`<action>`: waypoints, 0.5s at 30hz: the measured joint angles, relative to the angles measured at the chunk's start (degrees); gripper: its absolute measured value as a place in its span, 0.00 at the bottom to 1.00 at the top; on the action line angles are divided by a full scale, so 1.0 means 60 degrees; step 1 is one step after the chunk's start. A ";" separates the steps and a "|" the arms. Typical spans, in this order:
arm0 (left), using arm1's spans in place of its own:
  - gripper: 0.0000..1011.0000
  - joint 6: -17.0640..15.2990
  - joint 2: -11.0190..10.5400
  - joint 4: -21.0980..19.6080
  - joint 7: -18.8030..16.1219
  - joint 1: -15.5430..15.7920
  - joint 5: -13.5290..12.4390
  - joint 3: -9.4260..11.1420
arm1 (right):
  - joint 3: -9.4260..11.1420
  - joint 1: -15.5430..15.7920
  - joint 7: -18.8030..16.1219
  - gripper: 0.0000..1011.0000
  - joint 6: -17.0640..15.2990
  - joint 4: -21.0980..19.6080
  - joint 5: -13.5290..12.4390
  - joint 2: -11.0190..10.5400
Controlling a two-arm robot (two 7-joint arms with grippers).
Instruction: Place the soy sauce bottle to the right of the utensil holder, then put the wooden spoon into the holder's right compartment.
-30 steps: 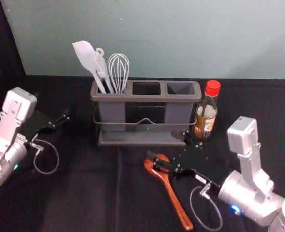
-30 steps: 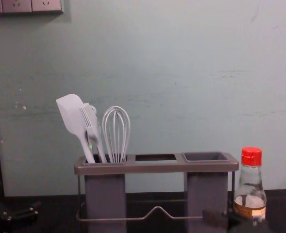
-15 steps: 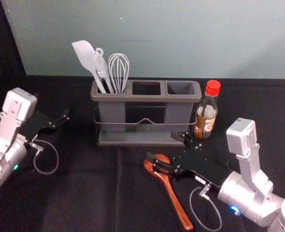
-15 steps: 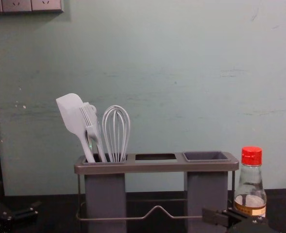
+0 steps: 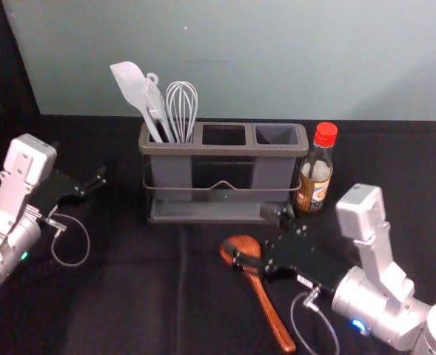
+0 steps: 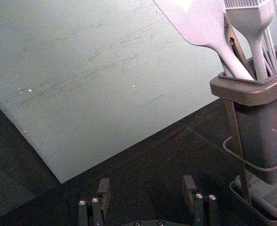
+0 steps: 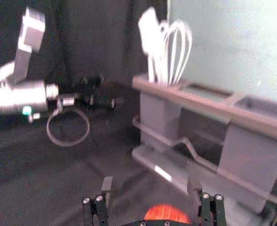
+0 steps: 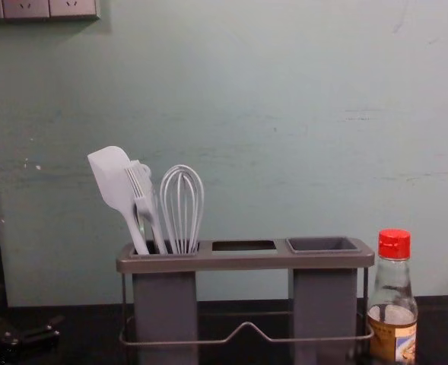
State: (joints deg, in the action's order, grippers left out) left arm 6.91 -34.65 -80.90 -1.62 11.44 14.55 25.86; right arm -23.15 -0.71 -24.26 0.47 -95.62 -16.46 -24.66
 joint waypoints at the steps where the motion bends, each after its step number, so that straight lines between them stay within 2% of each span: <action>1: 0.99 0.0000 0.0000 0.0000 0.0000 -0.0001 0.0000 0.0000 | -0.0062 0.0047 0.0062 0.99 -0.0441 -0.0155 0.0067 -0.0080; 3: 0.99 0.0000 0.0000 0.0000 0.0000 -0.0001 -0.0001 0.0001 | -0.0116 0.0095 0.0124 0.99 -0.0874 -0.0352 0.0125 -0.0172; 4: 0.99 0.0000 0.0000 0.0000 0.0000 -0.0001 -0.0001 0.0000 | -0.0145 0.0154 0.0192 0.99 -0.1389 -0.0577 0.0137 -0.0271; 7: 0.99 0.0000 0.0000 0.0000 0.0000 -0.0001 0.0000 0.0000 | -0.0131 0.0262 0.0384 0.99 -0.2214 -0.0972 0.0127 -0.0375; 8: 0.99 0.0000 0.0000 0.0000 0.0000 -0.0001 0.0000 0.0001 | -0.0083 0.0339 0.0565 0.99 -0.2761 -0.1239 0.0109 -0.0396; 9: 0.99 0.0000 0.0000 0.0000 0.0000 -0.0001 0.0000 0.0000 | -0.0054 0.0375 0.0660 0.99 -0.2990 -0.1365 0.0102 -0.0398; 10: 0.99 0.0000 0.0000 0.0000 0.0000 -0.0001 0.0000 0.0000 | -0.0008 0.0435 0.0945 0.99 -0.3619 -0.1679 0.0122 -0.0384; 12: 0.99 0.0000 0.0000 0.0000 0.0000 -0.0001 0.0000 0.0001 | 0.0022 0.0470 0.1225 0.99 -0.4180 -0.1972 0.0193 -0.0332; 13: 0.99 0.0000 0.0000 0.0000 0.0000 0.0000 0.0000 0.0000 | 0.0013 0.0473 0.1567 0.99 -0.4784 -0.2244 0.0403 -0.0265; 15: 0.99 0.0000 0.0000 0.0000 0.0000 0.0000 0.0000 0.0000 | -0.0023 0.0441 0.1971 0.99 -0.5356 -0.2483 0.0665 -0.0165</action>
State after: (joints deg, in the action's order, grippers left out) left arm 6.91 -34.65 -80.90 -1.62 11.43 14.55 25.86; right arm -23.28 1.94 -12.44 -31.67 -110.51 -12.47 -25.65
